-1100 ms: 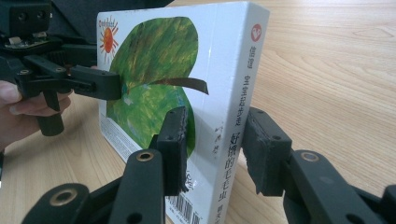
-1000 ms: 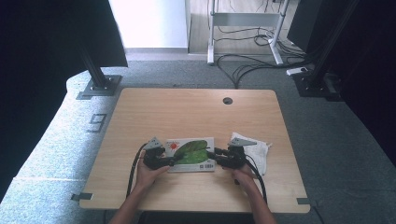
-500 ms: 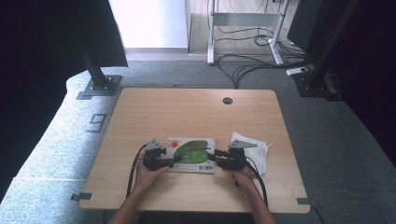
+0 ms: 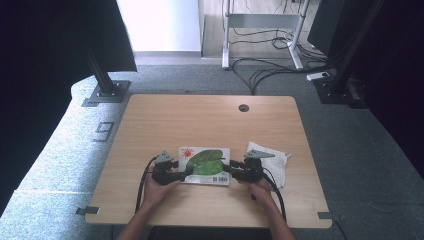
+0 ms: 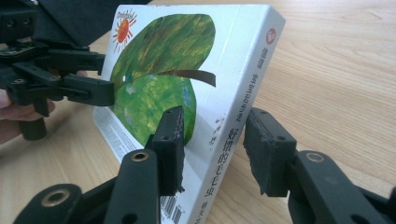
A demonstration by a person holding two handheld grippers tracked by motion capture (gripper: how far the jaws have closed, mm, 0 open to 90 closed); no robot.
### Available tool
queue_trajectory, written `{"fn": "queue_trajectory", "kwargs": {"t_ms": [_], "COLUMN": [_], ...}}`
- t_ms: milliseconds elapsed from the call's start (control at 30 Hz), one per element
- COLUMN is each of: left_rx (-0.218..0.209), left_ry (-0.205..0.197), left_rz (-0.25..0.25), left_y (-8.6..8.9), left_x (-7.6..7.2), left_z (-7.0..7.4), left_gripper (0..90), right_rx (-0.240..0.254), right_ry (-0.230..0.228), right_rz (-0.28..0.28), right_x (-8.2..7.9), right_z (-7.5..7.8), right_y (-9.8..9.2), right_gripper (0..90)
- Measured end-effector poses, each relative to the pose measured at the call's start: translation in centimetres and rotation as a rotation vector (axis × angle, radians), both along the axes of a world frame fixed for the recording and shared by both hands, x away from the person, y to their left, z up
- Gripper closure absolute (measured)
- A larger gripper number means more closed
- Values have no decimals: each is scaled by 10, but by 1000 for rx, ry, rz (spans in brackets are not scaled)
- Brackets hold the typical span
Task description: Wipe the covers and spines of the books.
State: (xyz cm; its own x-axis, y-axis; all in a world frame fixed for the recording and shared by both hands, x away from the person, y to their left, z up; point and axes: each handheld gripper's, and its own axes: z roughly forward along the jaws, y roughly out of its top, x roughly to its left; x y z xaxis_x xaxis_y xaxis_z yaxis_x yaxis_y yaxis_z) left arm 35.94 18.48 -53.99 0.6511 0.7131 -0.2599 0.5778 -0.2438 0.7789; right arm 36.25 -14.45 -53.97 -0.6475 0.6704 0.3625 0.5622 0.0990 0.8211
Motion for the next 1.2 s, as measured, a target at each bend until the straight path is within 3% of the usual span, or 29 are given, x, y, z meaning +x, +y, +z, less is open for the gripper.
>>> {"fn": "queue_trajectory", "kwargs": {"t_ms": [333, 433, 733, 967, 1033, 1067, 1200], "left_rx": [-24, -15, -12, -19, -41, -42, -42], "left_ry": [82, 89, 106, 110, 127, 125, 127], "left_rz": [15, 22, 28, 29, 26, 25, 27], "left_y": [1, 0, 0, 1, 3, 3, 2], "left_x": [11, 12, 15, 15, 16, 16, 16], "left_z": [-5, -6, -8, -8, -9, -9, -8], "left_gripper": [350, 343, 329, 330, 317, 333, 329], "right_rx": [-19, -10, -71, -144, -263, -249, -246], "right_ry": [71, 101, 140, 116, 49, 60, 64], "right_rz": [-20, -24, -32, -58, -105, -80, -78], "right_x": [9, 11, 14, 13, 10, 10, 10], "right_z": [-6, -8, -8, -3, 0, 0, -2], "right_y": [4, 4, 10, 18, 23, 24, 25], "right_gripper": [507, 497, 415, 374, 411, 400, 397]}}
